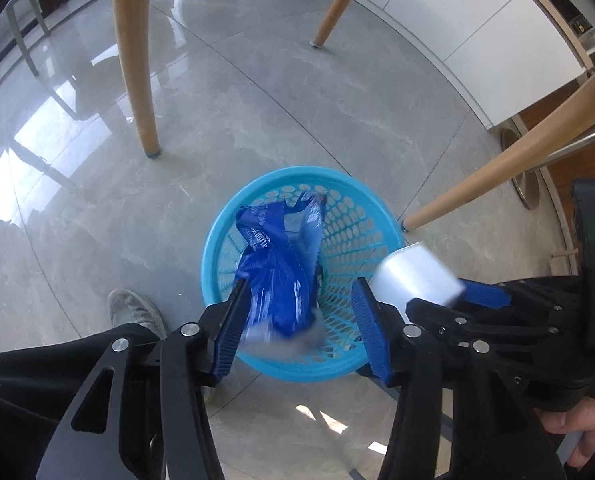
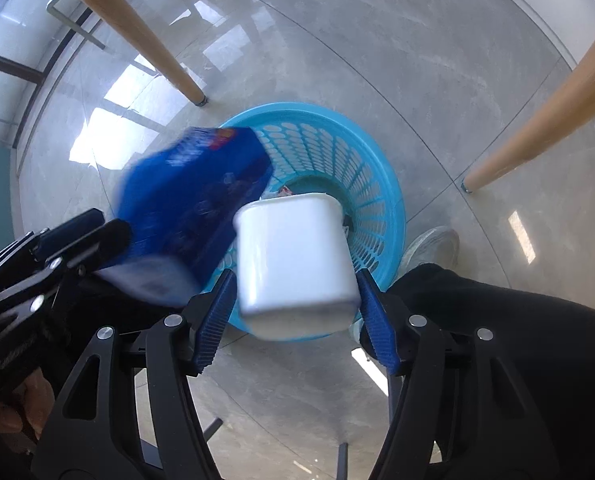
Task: Collect trash
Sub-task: 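Open both tools to drop the blue bag and container into the basket, then raise both open tools back toward the table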
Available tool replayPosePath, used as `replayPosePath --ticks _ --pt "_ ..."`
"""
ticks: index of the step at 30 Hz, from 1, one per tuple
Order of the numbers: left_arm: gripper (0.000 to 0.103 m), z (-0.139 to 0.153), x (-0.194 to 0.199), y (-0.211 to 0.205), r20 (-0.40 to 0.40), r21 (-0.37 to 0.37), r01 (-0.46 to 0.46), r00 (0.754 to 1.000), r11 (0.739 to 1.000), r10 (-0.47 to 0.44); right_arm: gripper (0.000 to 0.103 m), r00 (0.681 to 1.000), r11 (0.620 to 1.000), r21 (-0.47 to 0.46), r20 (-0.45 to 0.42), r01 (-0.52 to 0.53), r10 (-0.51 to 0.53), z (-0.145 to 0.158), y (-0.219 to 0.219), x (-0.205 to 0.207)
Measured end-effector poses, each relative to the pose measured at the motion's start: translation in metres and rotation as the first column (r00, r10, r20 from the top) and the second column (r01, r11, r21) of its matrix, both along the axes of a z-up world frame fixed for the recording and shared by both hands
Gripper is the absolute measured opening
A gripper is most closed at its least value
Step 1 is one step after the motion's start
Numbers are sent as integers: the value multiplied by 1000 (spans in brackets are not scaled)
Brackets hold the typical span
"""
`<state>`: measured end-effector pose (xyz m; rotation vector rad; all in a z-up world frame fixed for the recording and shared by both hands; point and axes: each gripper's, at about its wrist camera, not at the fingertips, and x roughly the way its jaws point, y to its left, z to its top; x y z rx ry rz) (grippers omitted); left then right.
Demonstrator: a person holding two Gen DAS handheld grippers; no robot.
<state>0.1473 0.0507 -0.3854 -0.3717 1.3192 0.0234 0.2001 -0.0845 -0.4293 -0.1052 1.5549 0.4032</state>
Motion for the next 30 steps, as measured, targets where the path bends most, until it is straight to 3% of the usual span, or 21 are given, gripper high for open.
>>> replayPosePath --ticks 14,19,25,30 --pt "43 19 -13 12 11 16 -32 999 999 32 68 1000 1000 17 20 -8 8 14 -4 -8" --pt "43 34 -26 18 -26 94 -41 999 995 44 76 997 998 49 67 -34 31 37 -5 -21" --pt "46 55 -45 27 -13 59 -72 997 996 73 77 992 996 63 113 -59 51 60 -7 -34" --pt "56 84 -66 20 46 73 -44 998 996 41 85 979 994 68 192 -86 71 95 -14 -54"
